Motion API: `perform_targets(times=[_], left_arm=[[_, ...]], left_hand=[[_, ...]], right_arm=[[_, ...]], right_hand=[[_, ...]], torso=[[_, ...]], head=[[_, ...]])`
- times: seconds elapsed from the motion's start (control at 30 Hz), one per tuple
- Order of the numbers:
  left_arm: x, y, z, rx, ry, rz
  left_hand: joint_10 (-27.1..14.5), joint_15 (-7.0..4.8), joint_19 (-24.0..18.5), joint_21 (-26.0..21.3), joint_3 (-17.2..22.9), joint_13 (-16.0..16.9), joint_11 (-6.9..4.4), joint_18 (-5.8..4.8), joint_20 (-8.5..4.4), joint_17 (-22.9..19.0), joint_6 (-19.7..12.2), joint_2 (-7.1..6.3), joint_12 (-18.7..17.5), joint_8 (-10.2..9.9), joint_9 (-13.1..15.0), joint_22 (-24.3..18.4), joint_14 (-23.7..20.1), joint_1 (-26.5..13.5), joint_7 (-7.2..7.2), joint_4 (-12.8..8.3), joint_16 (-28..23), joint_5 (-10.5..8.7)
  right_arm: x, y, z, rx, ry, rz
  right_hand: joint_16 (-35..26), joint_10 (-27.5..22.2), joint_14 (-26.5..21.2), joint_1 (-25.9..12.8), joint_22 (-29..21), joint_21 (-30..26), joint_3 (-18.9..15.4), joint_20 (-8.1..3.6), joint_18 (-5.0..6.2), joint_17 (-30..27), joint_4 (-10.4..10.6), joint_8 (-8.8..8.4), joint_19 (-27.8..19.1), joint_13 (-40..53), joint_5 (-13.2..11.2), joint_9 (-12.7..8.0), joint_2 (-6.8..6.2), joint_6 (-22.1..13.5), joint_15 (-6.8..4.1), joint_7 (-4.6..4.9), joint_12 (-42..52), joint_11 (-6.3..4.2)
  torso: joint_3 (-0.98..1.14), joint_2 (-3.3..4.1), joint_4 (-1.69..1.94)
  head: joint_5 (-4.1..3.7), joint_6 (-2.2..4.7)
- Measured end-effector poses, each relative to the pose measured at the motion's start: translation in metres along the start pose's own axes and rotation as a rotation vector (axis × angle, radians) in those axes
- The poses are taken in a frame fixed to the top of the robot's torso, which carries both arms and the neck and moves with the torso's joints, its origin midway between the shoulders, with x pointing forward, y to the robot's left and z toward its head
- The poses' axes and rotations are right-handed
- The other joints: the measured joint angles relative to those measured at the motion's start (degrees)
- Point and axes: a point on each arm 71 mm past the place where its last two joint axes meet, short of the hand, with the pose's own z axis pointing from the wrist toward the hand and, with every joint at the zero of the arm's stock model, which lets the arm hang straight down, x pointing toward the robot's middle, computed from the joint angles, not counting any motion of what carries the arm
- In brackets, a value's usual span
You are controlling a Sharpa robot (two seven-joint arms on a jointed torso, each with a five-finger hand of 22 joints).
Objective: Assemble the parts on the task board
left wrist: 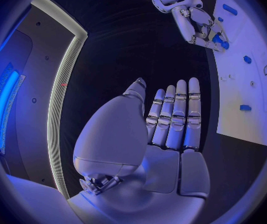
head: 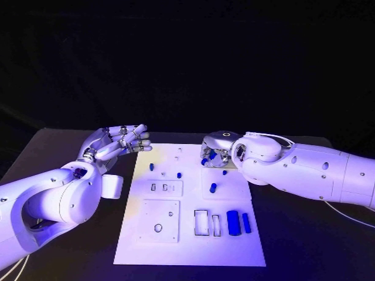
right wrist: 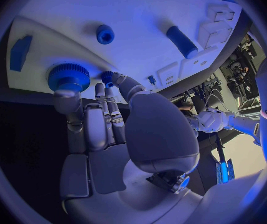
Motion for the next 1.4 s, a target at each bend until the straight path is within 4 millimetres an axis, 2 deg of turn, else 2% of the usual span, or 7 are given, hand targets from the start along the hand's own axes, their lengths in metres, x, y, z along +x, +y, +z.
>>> perform_targets(times=[0.37, 0.77, 0.97, 1.1, 1.17, 1.27, 1.4], left_arm=[[-0.0002, -0.0005, -0.0002, 0.000, 0.001, 0.000], [-0.0007, -0.0038, -0.0002, 0.006, 0.004, 0.001], [-0.0008, -0.0052, 0.0002, 0.008, 0.005, 0.002], [-0.0007, -0.0056, 0.0003, 0.009, 0.006, 0.002], [-0.0006, -0.0057, 0.0004, 0.009, 0.007, 0.002], [-0.0007, -0.0058, 0.0005, 0.009, 0.007, 0.002], [-0.0015, -0.0058, 0.0009, 0.009, 0.005, 0.003]], left_hand=[[0.00, -0.01, -0.21, 0.00, 0.00, 0.00, 0.00, 0.00, 0.21, 0.00, 0.00, 0.00, -0.35, -0.24, 0.00, 0.00, -0.43, 0.00, 0.00, 0.00, -0.47, -0.21], [0.00, 0.00, -0.21, 0.00, 0.00, 0.00, 0.00, 0.00, 0.21, -0.01, 0.00, 0.23, -0.35, -0.24, -0.05, -0.05, -0.43, 0.23, 0.00, 0.00, -0.47, -0.20], [0.00, 0.00, -0.21, 0.00, 0.00, 0.01, 0.00, 0.00, 0.21, -0.01, 0.00, 0.23, -0.35, -0.24, -0.05, -0.05, -0.43, 0.23, 0.00, 0.00, -0.47, -0.20], [0.00, 0.00, -0.21, 0.00, -0.16, 0.01, 0.00, 0.00, 0.21, -0.01, -0.02, 0.37, -0.67, -0.57, -0.05, -0.05, -0.43, 0.98, 0.01, -0.16, -0.82, -0.20], [0.00, 0.00, -0.21, 0.00, -0.06, 0.01, 0.00, 0.00, 0.21, -0.01, -0.22, 0.37, -0.67, -0.57, -0.05, -0.05, -0.43, 0.98, 0.21, -0.26, -0.82, -0.20], [0.00, 0.00, -0.20, 0.00, 0.00, 0.01, 0.00, 0.00, 0.21, -0.01, -0.22, 0.37, -0.67, -0.57, -0.05, -0.05, -0.43, 0.98, 0.21, -0.32, -0.82, -0.19], [0.00, 0.00, -0.20, 0.00, 0.00, 0.01, 0.00, 0.00, 0.21, -0.01, -0.22, 0.37, -0.67, -0.57, -0.05, -0.05, -0.43, 0.98, 0.21, -0.32, -1.10, -0.19]], right_arm=[[0.0007, -0.0008, 0.0008, 0.003, 0.005, -0.001], [0.0001, -0.0022, 0.0015, 0.008, 0.011, -0.003], [0.0000, -0.0024, 0.0015, 0.009, 0.010, -0.001], [-0.0003, -0.0015, 0.0006, 0.005, 0.003, 0.003], [-0.0004, -0.0002, -0.0007, 0.000, -0.008, 0.009], [-0.0024, 0.0021, -0.0023, -0.010, -0.038, 0.021], [-0.0089, 0.0053, -0.0036, -0.021, -0.112, 0.045]], right_hand=[[1.23, 1.23, 0.00, 0.00, 1.76, 1.17, 1.26, -0.21, 0.01, 1.29, 0.31, 0.22, 0.21, -0.05, 0.21, 0.13, 0.00, 0.64, 0.00, -0.63, 0.37, -0.42], [1.68, 1.63, 0.00, 0.00, 2.36, 1.64, 1.82, -0.21, 0.01, 1.76, 0.55, 0.22, 0.20, -0.11, 0.22, 0.20, 0.00, 1.03, 0.00, -0.61, 0.37, -0.42], [1.90, 1.84, 0.00, 0.00, 2.64, 1.79, 2.29, -0.27, 0.01, 1.90, 0.71, 0.24, 0.26, -0.11, 0.21, 0.26, 0.00, 1.14, 0.00, -0.73, 0.37, -0.62], [2.28, 2.76, 0.00, 0.46, 3.35, 2.47, 3.37, -0.42, 0.01, 2.22, 0.70, 0.46, 0.41, -0.19, 0.19, 0.38, 0.46, 1.77, 0.00, -0.95, 0.72, -0.82], [2.43, 3.02, -0.12, 0.62, 3.74, 2.67, 3.80, -0.42, -0.65, 2.37, 0.49, 0.45, 0.41, -0.21, 0.18, 0.41, 0.62, 1.77, -0.12, -0.95, 0.72, -0.96], [2.92, 3.38, -0.22, 0.77, 4.72, 3.51, 4.76, -0.72, -0.89, 2.83, 0.45, 0.69, 0.72, -0.21, 0.68, 0.46, 0.77, 1.98, -0.22, -1.16, 0.71, -0.95], [3.22, 3.58, -0.22, 1.07, 5.43, 4.00, 6.09, -0.72, -0.89, 3.12, 0.17, 0.79, 0.72, -0.27, 1.49, 0.59, 0.60, 2.25, -0.22, -1.03, 0.84, -1.14]], torso=[[-0.04, 0.11, 0.02], [-0.07, 0.38, 0.24], [-0.07, 0.42, 0.23], [-0.08, 0.43, 0.23], [-0.08, 0.43, 0.25], [-0.08, 0.44, 0.27], [-0.10, 0.43, 0.31]], head=[[0.09, -0.31], [-0.11, -0.66], [-0.19, -0.90], [-0.19, -0.91], [-0.13, -0.90], [-0.08, -0.82], [0.00, -0.47]])
